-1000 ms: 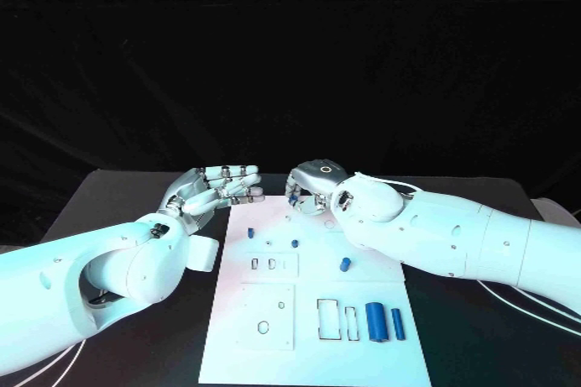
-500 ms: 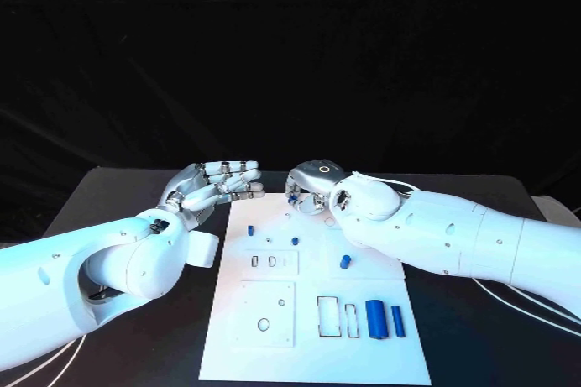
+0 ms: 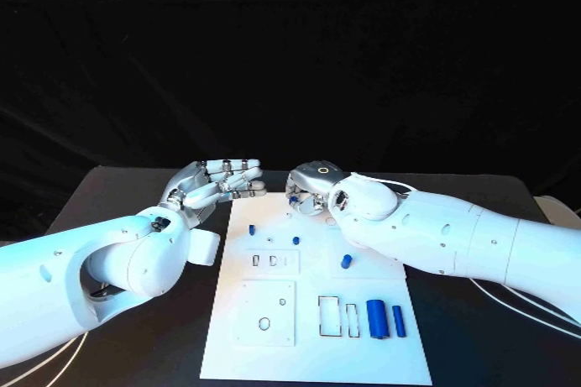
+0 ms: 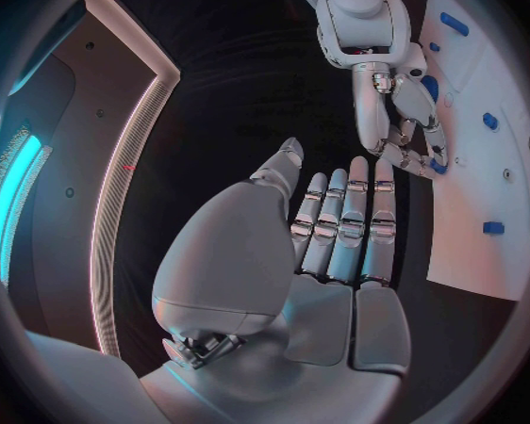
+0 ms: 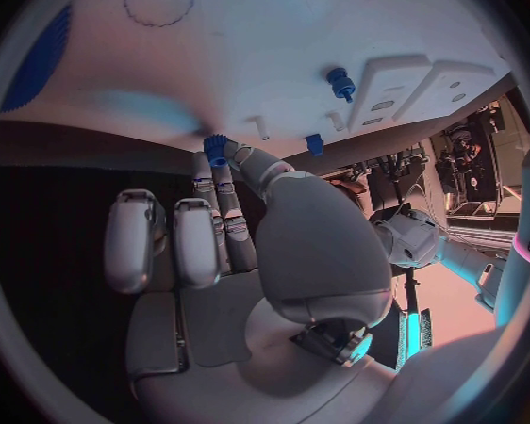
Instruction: Assemble the parts on the task board
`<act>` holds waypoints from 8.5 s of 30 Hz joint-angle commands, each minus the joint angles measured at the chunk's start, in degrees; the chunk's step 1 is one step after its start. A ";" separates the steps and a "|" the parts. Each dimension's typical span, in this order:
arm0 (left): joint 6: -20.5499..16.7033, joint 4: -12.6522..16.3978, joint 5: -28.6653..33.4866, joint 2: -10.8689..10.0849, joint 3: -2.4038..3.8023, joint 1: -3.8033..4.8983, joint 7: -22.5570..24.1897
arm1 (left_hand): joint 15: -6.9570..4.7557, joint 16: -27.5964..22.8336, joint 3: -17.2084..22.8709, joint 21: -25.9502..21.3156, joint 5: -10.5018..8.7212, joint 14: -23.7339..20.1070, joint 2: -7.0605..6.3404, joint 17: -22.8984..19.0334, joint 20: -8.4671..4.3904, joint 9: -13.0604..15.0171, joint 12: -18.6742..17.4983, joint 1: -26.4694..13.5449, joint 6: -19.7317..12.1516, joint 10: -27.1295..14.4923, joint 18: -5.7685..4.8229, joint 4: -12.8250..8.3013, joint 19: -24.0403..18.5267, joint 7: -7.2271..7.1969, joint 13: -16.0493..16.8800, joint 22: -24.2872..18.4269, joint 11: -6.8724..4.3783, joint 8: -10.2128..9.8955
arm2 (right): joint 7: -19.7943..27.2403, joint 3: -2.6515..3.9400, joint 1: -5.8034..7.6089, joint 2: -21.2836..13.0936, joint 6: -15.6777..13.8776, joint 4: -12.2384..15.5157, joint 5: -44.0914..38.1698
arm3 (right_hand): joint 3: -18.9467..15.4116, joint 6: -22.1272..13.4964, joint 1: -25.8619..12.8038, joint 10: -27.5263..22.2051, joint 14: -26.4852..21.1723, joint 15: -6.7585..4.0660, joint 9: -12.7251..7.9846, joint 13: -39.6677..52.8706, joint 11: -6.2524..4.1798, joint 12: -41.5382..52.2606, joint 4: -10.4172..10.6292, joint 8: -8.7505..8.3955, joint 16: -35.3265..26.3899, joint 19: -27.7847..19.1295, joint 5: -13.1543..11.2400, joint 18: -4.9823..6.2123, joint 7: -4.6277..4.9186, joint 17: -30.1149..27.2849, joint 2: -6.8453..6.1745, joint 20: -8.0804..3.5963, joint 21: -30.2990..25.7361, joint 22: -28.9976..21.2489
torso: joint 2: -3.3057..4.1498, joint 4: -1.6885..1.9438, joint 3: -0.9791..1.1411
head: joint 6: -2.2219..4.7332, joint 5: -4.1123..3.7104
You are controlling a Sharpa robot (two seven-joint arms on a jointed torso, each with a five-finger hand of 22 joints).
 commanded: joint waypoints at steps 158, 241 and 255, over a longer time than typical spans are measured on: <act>1.32 -1.16 0.15 0.53 0.03 0.15 -0.79 | 0.47 -1.54 -0.86 -0.77 0.09 -0.66 1.13 0.12 0.49 0.00 -0.52 -0.08 0.27 0.04 0.26 -0.14 -0.81 0.33 -0.04 -0.44 0.29 -0.73 | -6.04 0.47 -0.62 -4.59 -1.16 10.91 -2.70 | -17.23 -6.84 4.41 12.14 5.24 -1.69 4.58 69.92 -2.80 74.15 11.12 7.95 10.84 5.51 4.24 -2.63 -1.52 18.90 0.63 -1.45 4.84 10.66 | -0.43 -1.12 0.22 | -0.64 1.07; 0.87 -2.44 0.40 0.19 0.03 0.16 -1.28 | 0.55 -1.90 -0.60 -0.83 0.12 -0.60 1.65 0.20 0.50 -0.03 -0.68 0.41 0.10 -0.32 0.27 -0.42 -0.84 0.57 -0.08 -0.52 0.45 -1.07 | -7.75 0.13 -1.72 -7.95 3.99 10.80 2.67 | -18.58 -9.62 -6.52 11.58 5.41 0.01 1.48 69.95 -0.86 74.01 20.86 1.05 11.24 5.31 8.86 -2.52 0.49 19.82 -0.08 0.11 4.14 10.80 | -0.72 -1.31 0.47 | -0.55 0.71; 1.19 -3.19 0.53 0.63 0.02 0.14 -1.29 | 0.57 -1.95 -0.58 -0.84 0.11 -0.61 1.67 0.21 0.51 -0.04 -0.70 0.47 0.05 -0.40 0.26 -0.47 -0.86 0.58 -0.09 -0.54 0.48 -1.13 | 3.11 0.59 0.56 -22.97 -3.75 19.62 15.87 | -16.78 -7.89 0.69 10.98 4.72 -0.34 1.17 69.25 -1.27 73.15 16.82 0.73 10.04 3.13 4.06 -1.73 0.10 17.14 -2.16 -0.15 1.43 8.26 | -1.80 -2.29 0.39 | -0.48 -0.55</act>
